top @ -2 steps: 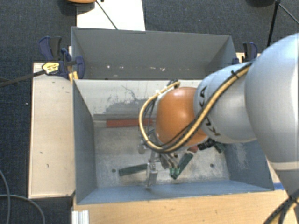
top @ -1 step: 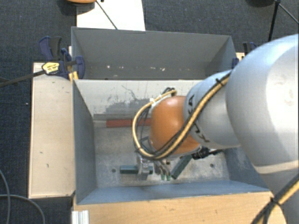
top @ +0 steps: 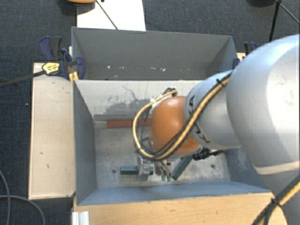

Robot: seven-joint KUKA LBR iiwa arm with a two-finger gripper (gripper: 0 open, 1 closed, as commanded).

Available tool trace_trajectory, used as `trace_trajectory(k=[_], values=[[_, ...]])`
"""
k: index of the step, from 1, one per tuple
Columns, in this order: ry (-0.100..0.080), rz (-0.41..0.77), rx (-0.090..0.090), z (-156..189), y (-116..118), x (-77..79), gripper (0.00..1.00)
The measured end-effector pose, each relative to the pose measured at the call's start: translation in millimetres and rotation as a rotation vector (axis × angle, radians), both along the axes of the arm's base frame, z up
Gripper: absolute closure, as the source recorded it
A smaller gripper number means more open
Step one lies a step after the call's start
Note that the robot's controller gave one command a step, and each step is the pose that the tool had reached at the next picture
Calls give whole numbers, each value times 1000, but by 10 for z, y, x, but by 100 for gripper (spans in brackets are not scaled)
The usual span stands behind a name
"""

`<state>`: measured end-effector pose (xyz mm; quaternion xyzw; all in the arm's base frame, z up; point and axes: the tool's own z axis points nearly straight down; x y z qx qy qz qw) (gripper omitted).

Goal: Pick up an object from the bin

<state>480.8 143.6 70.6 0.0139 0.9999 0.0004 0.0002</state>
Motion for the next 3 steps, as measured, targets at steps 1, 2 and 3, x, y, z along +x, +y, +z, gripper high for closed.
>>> trace_trajectory(k=[1, 2, 3], values=[[7, 3, -1, 473, -148, 138, 100], [3, 4, -1, 1079, -147, 187, 100], [-2, -9, 0, 1491, 104, 262, 100]])
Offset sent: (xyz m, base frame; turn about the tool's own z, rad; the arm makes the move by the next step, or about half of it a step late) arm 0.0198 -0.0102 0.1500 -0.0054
